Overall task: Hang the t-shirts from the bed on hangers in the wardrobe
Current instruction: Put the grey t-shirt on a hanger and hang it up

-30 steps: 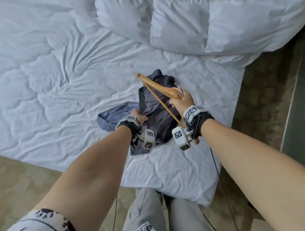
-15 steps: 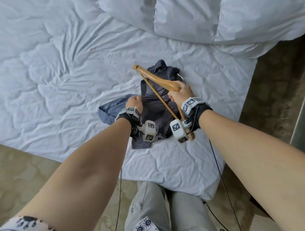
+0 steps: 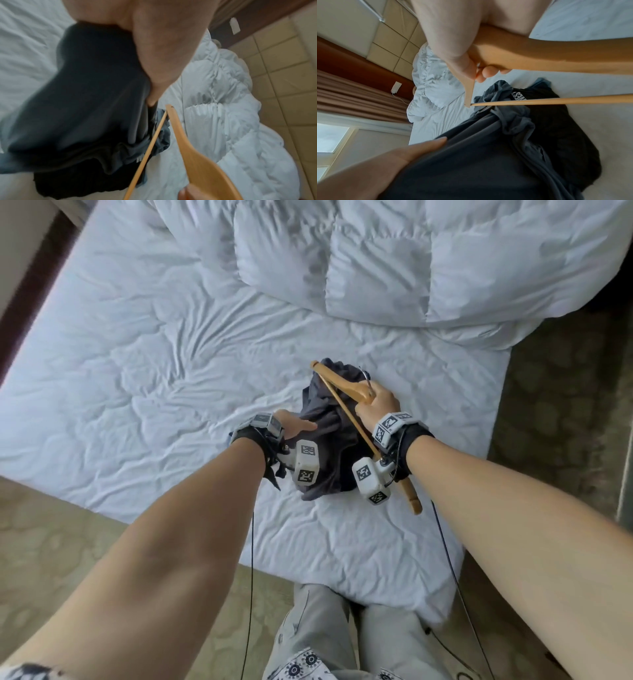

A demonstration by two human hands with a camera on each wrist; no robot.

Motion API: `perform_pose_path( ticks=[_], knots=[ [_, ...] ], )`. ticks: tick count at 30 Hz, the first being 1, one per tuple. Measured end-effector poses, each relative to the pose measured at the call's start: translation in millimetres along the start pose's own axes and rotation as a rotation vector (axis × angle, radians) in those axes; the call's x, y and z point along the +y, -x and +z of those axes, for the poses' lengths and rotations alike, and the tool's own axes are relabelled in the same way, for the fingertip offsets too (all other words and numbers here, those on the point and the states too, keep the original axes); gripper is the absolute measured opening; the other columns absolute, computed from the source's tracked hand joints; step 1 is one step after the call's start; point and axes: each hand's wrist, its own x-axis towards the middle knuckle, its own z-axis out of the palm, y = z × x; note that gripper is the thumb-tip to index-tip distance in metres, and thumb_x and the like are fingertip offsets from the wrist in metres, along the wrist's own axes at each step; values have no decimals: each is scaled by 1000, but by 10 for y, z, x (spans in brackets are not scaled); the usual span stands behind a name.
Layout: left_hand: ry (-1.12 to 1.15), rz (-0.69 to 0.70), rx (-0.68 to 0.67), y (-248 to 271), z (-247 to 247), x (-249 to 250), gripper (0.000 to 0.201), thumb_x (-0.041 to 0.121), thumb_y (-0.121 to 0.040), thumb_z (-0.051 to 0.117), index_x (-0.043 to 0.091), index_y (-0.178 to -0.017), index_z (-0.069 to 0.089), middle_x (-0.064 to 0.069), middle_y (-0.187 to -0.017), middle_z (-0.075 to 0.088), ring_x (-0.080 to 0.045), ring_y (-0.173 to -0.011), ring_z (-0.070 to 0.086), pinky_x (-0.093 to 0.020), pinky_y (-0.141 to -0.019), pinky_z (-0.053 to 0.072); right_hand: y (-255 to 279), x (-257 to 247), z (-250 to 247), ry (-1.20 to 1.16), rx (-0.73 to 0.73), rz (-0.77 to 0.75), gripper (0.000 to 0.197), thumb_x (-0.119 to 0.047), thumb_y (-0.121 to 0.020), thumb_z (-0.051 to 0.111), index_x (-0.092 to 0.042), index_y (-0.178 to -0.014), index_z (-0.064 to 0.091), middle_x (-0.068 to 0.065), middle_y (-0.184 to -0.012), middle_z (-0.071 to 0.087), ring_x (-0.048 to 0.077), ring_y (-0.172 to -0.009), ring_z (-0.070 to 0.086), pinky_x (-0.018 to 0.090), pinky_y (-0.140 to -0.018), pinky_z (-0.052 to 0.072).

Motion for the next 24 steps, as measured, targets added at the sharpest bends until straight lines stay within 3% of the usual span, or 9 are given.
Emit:
perform_pose_path(
  ticks=[2, 4, 6, 9, 11, 14, 16, 21, 24],
  knots=[
    [89, 40, 34, 102, -37, -12, 42, 38, -96, 57, 3, -119, 64, -7, -107, 61, -20, -85, 51, -21, -60, 40, 117, -5, -50, 20, -2, -7, 42, -5, -84, 50, -24, -119, 63, 1, -100, 67, 26, -92, 60, 31, -80, 50],
    [205, 48, 114, 228, -106, -39, 42, 30, -101, 48, 2, -129, 58, -12, -111, 59, -19, -92, 47, -25, -71, 42, 227, -25, -112, 31, 10, -23, 39, -5, -86, 49, -23, -117, 65, 3, -100, 67, 28, -95, 62, 34, -82, 52],
    [313, 37, 216, 400, -187, -78, 40, 34, -100, 46, 6, -122, 63, -13, -104, 62, -24, -88, 53, -32, -81, 45, 321, -58, -168, 51, 19, -39, 36, -4, -87, 50, -21, -115, 65, 1, -93, 62, 28, -89, 60, 32, -76, 49],
    [431, 9, 411, 642, -345, -158, 34, 33, -99, 44, 6, -100, 65, -11, -85, 59, -27, -81, 54, -32, -74, 41, 434, -129, -226, 75, 8, -54, 39, -4, -87, 50, -23, -118, 64, -1, -95, 60, 25, -88, 58, 28, -73, 45],
    [459, -14, 485, 773, -465, -233, 31, 29, -100, 40, 7, -96, 61, -15, -90, 62, -31, -86, 57, -34, -75, 40, 493, -178, -240, 89, -8, -76, 38, -4, -87, 50, -23, -117, 64, 0, -96, 61, 26, -88, 58, 27, -71, 42],
    [495, -80, 533, 941, -566, -377, 38, 21, -104, 36, 0, -126, 58, -22, -129, 59, -35, -118, 56, -37, -93, 44, 573, -268, -212, 116, -53, -128, 36, -3, -88, 50, -22, -115, 64, 0, -94, 60, 25, -85, 56, 24, -69, 39],
    [479, -137, 533, 1001, -583, -506, 41, 18, -105, 34, -3, -136, 50, -20, -138, 53, -32, -126, 52, -34, -98, 43, 605, -319, -163, 130, -73, -141, 36, -3, -89, 49, -23, -115, 63, 0, -93, 59, 24, -81, 54, 24, -68, 38],
    [291, -207, 450, 780, -581, -845, 32, 17, -101, 44, 8, -128, 58, -11, -123, 62, -27, -119, 59, -27, -88, 44, 573, -360, 33, 128, -57, -129, 33, -7, -88, 51, -23, -114, 63, 1, -93, 61, 27, -85, 58, 28, -72, 45],
    [382, -197, 460, 510, -627, -958, 29, 17, -98, 47, 1, -119, 61, -16, -110, 64, -33, -106, 62, -32, -80, 46, 466, -374, 168, 138, -50, -94, 31, -12, -89, 53, -24, -116, 63, 1, -96, 62, 26, -86, 57, 31, -79, 49]
  ],
)
